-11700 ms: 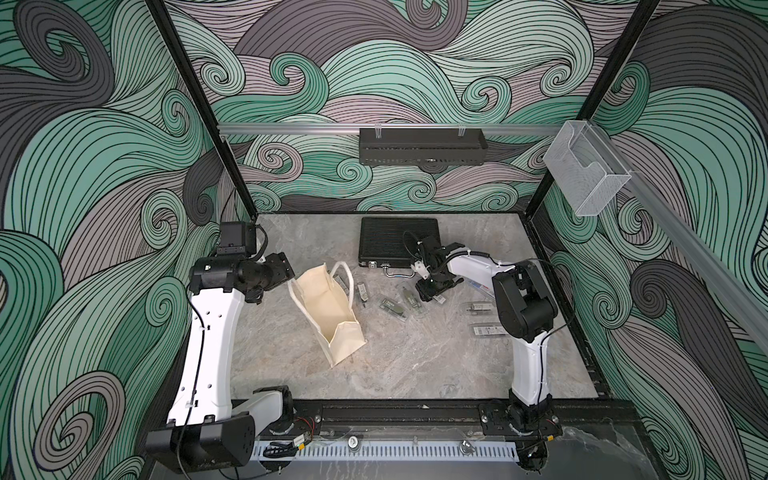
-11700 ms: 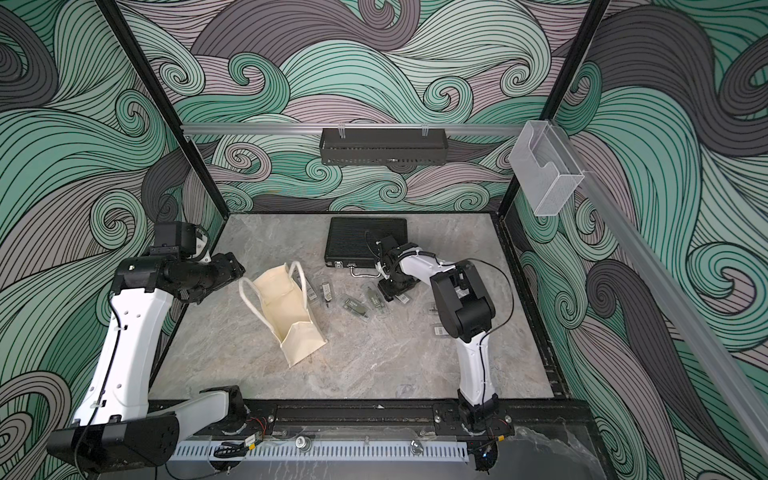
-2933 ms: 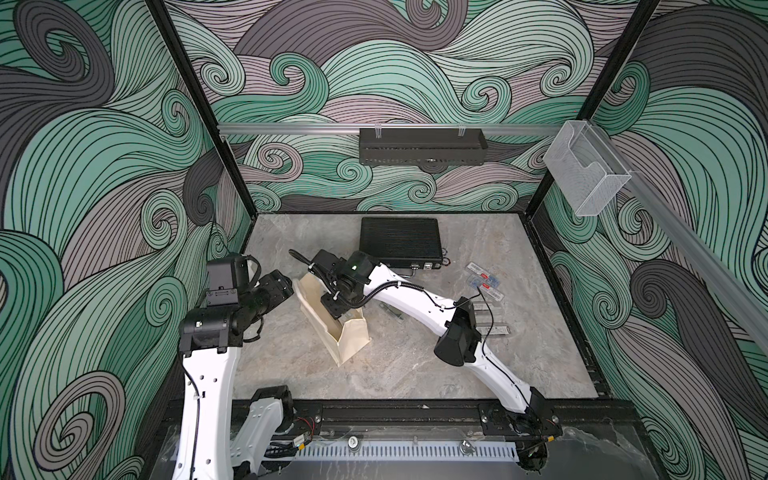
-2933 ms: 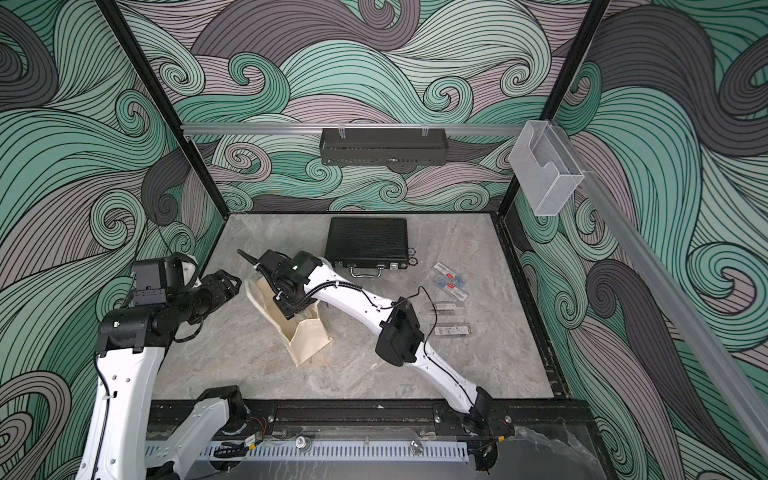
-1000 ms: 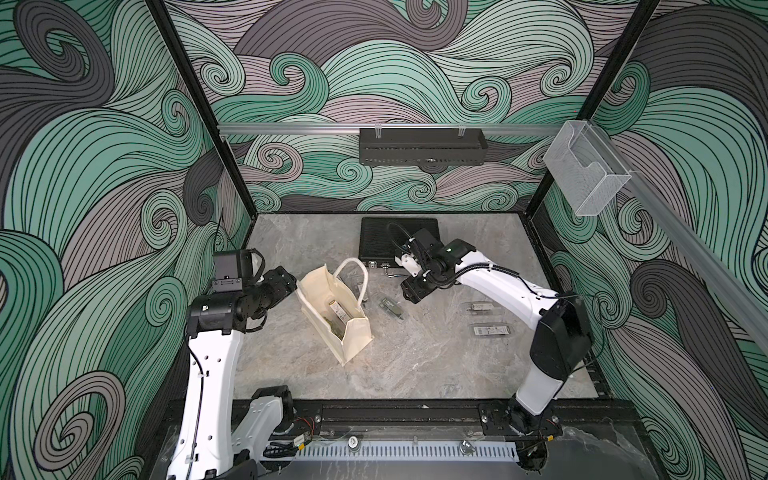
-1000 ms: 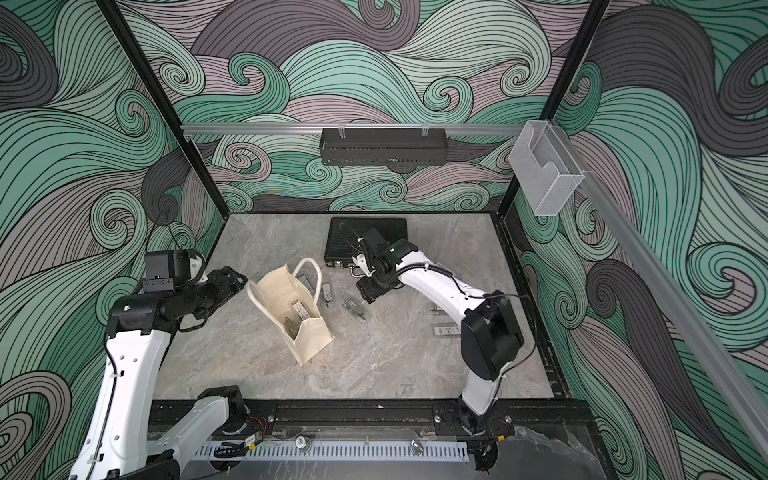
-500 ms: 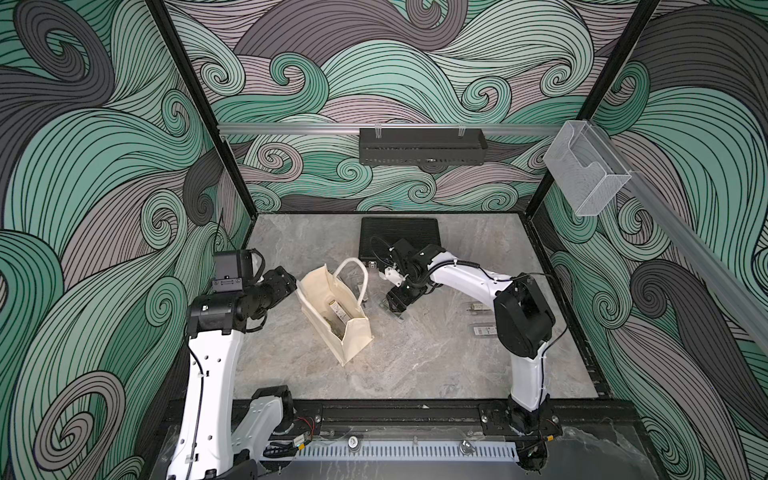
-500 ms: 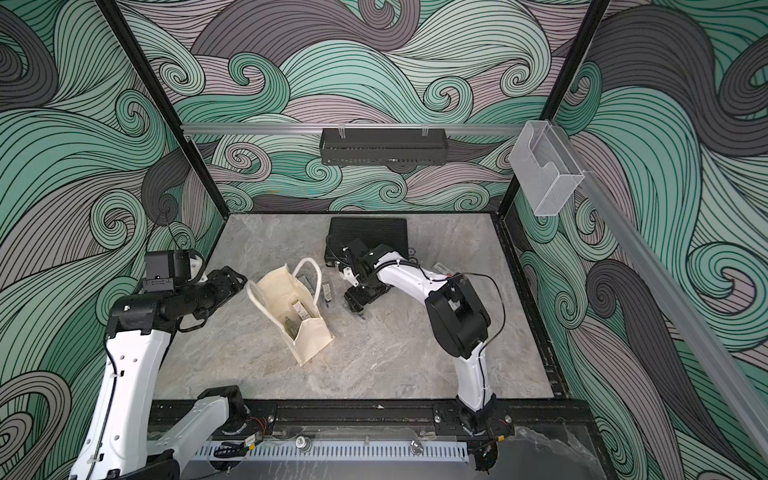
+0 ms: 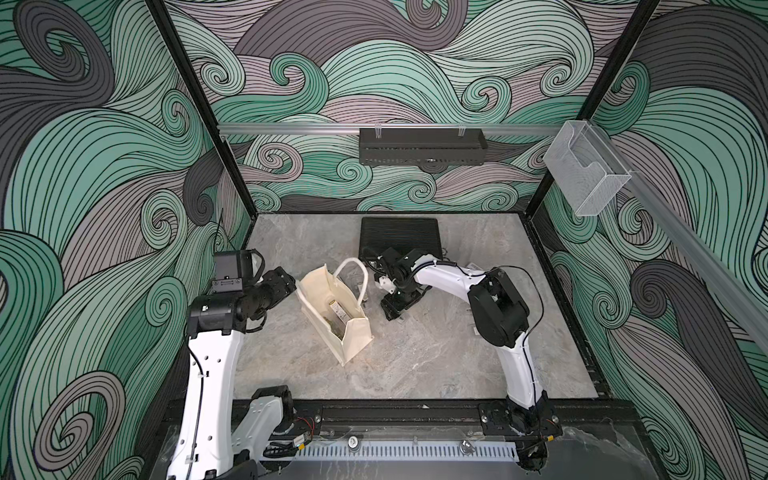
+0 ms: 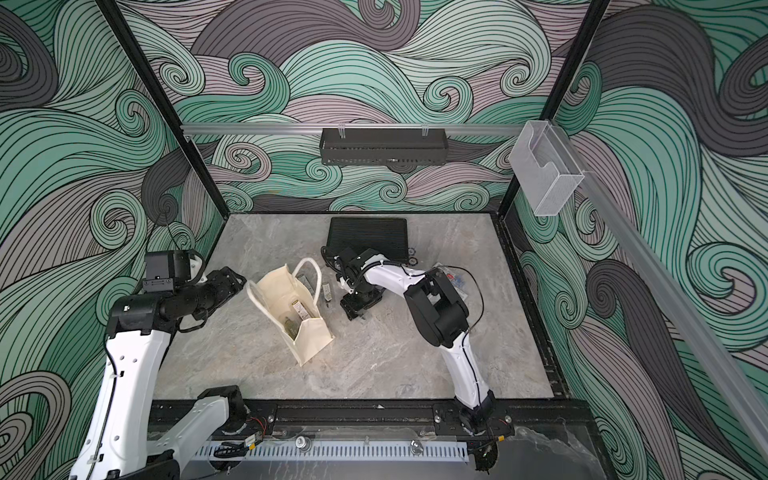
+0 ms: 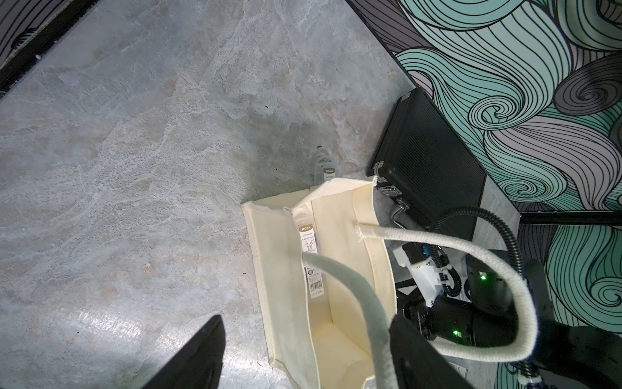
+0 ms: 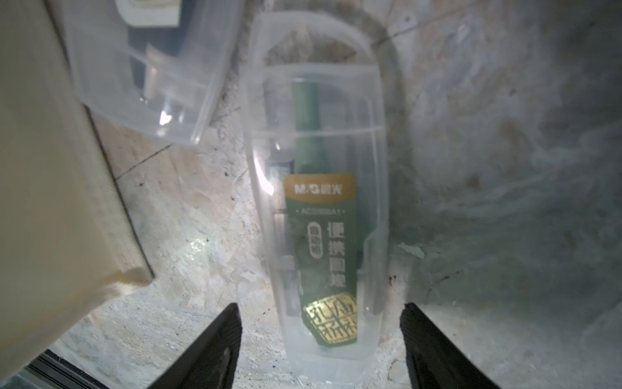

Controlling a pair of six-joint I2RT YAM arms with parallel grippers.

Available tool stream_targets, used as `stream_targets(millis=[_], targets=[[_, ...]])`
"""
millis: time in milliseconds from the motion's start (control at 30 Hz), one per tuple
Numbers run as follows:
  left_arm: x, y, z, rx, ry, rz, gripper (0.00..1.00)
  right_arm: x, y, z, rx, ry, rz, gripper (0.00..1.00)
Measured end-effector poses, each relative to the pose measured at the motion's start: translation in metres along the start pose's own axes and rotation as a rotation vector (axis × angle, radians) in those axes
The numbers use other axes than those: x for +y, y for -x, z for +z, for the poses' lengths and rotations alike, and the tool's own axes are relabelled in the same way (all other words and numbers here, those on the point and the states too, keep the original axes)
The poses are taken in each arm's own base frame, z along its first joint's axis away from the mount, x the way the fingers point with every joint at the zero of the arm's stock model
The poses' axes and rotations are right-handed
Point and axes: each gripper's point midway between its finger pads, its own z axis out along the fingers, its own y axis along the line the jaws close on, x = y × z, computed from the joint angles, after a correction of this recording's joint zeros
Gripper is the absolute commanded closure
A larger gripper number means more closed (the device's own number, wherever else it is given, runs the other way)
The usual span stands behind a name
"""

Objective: Put the compass set into the canvas bag
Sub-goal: Pick up the compass set at the center of the board.

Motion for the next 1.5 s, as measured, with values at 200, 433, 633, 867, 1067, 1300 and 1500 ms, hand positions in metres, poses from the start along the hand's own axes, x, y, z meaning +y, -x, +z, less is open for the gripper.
stream_targets(millis=[200, 433, 633, 867, 1067, 1300, 1500], targets=[[0.001, 0.001, -0.004, -0.015, 0.0, 0.003, 0.22, 0.0, 0.004, 0.004, 0.022, -0.029, -0.01, 0.25], [0.002, 0.001, -0.004, -0.021, 0.009, 0.004, 0.22, -0.008, 0.005, 0.007, 0.044, -0.068, -0.005, 0.28], [0.004, 0.002, -0.003, -0.024, 0.016, 0.009, 0.22, -0.013, 0.003, 0.007, 0.054, -0.09, -0.001, 0.33], [0.005, 0.0, -0.002, -0.019, 0.019, 0.009, 0.22, -0.015, 0.003, 0.007, 0.059, -0.103, -0.001, 0.37], [0.006, -0.001, -0.001, -0.017, 0.02, 0.008, 0.22, -0.016, 0.003, 0.008, 0.069, -0.108, -0.007, 0.41], [0.006, -0.002, -0.002, -0.02, 0.02, 0.01, 0.22, -0.017, 0.002, 0.008, 0.073, -0.103, -0.017, 0.5], [0.007, -0.002, 0.0, -0.016, 0.024, 0.011, 0.22, -0.016, 0.002, 0.007, 0.071, -0.092, -0.009, 0.56]])
